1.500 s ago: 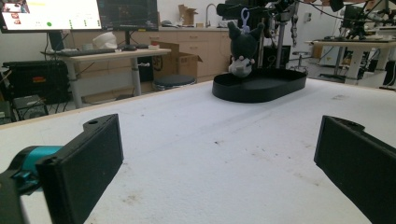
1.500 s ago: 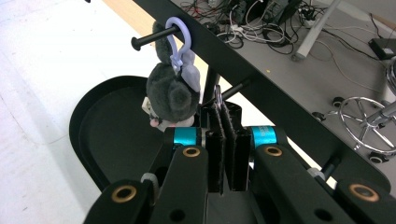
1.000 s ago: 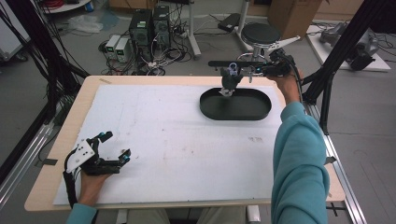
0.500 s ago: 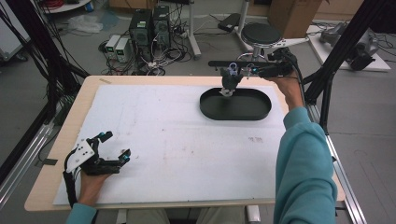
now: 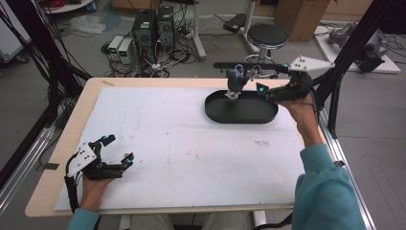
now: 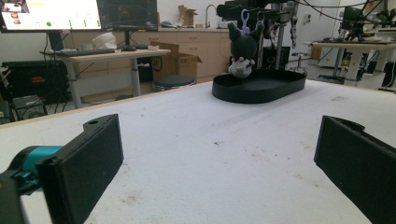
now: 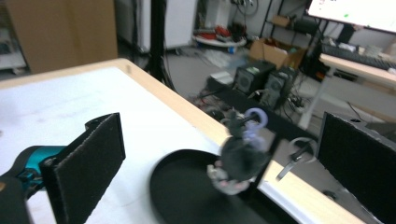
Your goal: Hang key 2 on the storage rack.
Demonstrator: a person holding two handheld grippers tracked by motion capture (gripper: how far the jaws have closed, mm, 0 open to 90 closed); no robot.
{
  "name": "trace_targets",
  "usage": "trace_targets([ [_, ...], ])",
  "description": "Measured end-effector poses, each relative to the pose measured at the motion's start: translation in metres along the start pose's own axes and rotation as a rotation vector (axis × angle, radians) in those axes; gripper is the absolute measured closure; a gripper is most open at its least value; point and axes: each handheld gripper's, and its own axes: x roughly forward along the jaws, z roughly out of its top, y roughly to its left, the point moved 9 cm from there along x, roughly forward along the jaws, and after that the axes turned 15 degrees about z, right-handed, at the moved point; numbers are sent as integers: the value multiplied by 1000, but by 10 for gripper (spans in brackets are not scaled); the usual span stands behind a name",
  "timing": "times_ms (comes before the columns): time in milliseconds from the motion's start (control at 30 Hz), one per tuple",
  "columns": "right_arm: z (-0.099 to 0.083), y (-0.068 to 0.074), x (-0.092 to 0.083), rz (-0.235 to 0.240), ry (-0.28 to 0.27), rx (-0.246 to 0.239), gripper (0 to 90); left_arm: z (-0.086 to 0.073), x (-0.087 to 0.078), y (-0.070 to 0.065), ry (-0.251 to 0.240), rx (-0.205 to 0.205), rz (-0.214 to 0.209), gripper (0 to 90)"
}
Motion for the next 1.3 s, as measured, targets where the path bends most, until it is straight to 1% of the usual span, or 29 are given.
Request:
trace_targets([
  [33,-9,19,-6,-1,-52,8,6,0,0,0,-2,0,1,17],
  [67,-14,27,-8,1,-71,-11,6,0,0,-1,-1,3,-1,17],
  [133,-30,44,-11,2,-89,-3,6,0,0,-1,-3,2,-3,17],
  [167,-37,50,-12,-1,-101,-18,6,0,0,-1,-2,2,-4,17],
  [200,-37,50,-12,-1,-101,-18,6,0,0,0,-1,1,-1,17],
  [233,-54,62,-13,-7,-113,-9,6,0,0,0,-1,-1,-1,17],
  [267,-61,66,-14,-6,-122,-17,6,0,0,0,-1,-3,0,17],
  [300,-68,71,-15,-9,-126,-9,6,0,0,0,-1,-4,1,17],
  [333,-68,71,-15,-9,-126,-9,6,0,0,0,-1,-4,1,17],
  [367,-81,78,-17,-14,-145,-13,6,0,0,0,-2,-1,0,17],
  [467,-99,87,-18,-23,-178,-3,6,0,0,0,-1,-1,1,17],
  [500,-99,87,-18,-23,-178,-3,6,0,0,0,-2,-1,0,17],
  [533,-113,93,-16,-23,-177,-10,6,0,0,0,-1,1,0,17],
  [567,-120,94,-15,-36,-172,-17,6,0,0,0,-3,0,0,17],
  [633,-132,97,-13,-35,-193,-7,6,0,0,0,-5,1,0,17],
  [667,-137,97,-13,-46,-195,-12,6,0,0,-1,-5,4,-1,17],
  [700,-143,97,-13,-54,-192,-1,6,0,0,-1,-5,7,-1,17],
  [733,-143,97,-13,-54,-192,-1,6,0,0,-1,-5,7,-1,17],
  [767,-148,96,-13,-58,-203,11,6,0,-1,-1,-4,7,-2,17],
  [800,-151,95,-14,-60,-218,6,6,0,-1,-1,-6,9,0,17],
  [833,-161,95,-15,-64,-222,25,6,0,-1,-1,-6,10,1,17],
  [900,-170,94,-15,-74,-220,41,6,0,-1,-1,-8,9,3,17],
  [933,-174,94,-14,-69,-220,49,6,0,-1,-1,-9,9,4,17],
  [1000,-177,93,-14,-79,-220,46,6,0,-1,-1,-8,12,1,17],
  [1033,-181,93,-14,-76,-220,57,6,0,-1,-1,-8,10,4,17],
  [1100,-184,93,-12,-75,-213,58,6,0,-1,-1,-9,12,3,17],
  [1200,-184,94,-12,-69,-213,52,6,0,-1,-1,-9,9,5,17],
  [1267,-185,94,-12,-72,-215,59,6,0,-1,-2,-11,14,3,17],
  [1300,-185,94,-12,-77,-211,51,6,0,-1,-2,-14,15,4,17],
])
